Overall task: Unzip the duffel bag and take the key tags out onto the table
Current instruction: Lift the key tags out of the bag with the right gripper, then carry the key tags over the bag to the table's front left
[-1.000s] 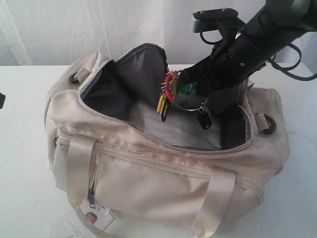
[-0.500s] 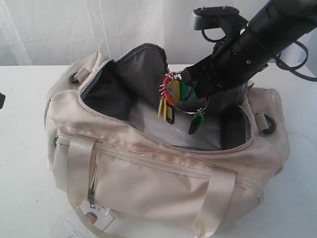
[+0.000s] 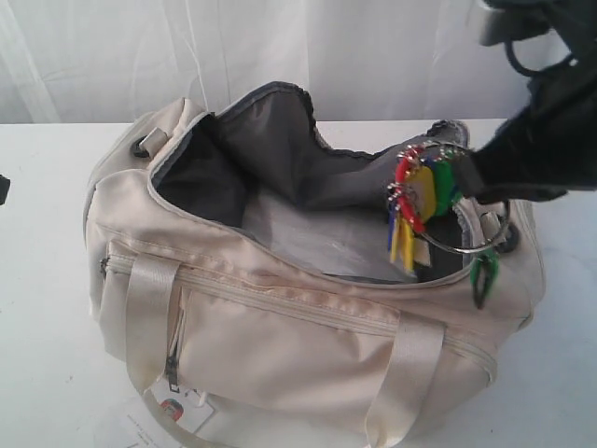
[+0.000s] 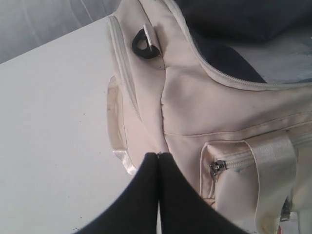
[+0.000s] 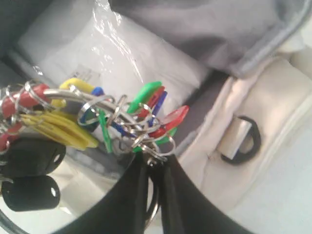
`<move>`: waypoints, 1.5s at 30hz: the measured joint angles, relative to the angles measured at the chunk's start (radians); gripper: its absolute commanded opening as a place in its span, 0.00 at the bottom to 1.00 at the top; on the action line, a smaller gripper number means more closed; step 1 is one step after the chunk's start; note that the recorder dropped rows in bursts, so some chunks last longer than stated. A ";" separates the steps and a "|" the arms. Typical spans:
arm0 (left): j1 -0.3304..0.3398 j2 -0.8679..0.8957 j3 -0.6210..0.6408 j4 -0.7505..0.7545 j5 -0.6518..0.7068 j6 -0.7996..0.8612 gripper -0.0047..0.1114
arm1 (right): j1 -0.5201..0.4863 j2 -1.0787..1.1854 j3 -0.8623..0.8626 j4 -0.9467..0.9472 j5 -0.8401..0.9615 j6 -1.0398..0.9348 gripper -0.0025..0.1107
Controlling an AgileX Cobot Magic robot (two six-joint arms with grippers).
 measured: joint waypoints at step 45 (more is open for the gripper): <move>0.000 0.000 0.000 0.000 0.000 0.000 0.04 | 0.035 -0.126 0.120 0.199 0.000 0.041 0.02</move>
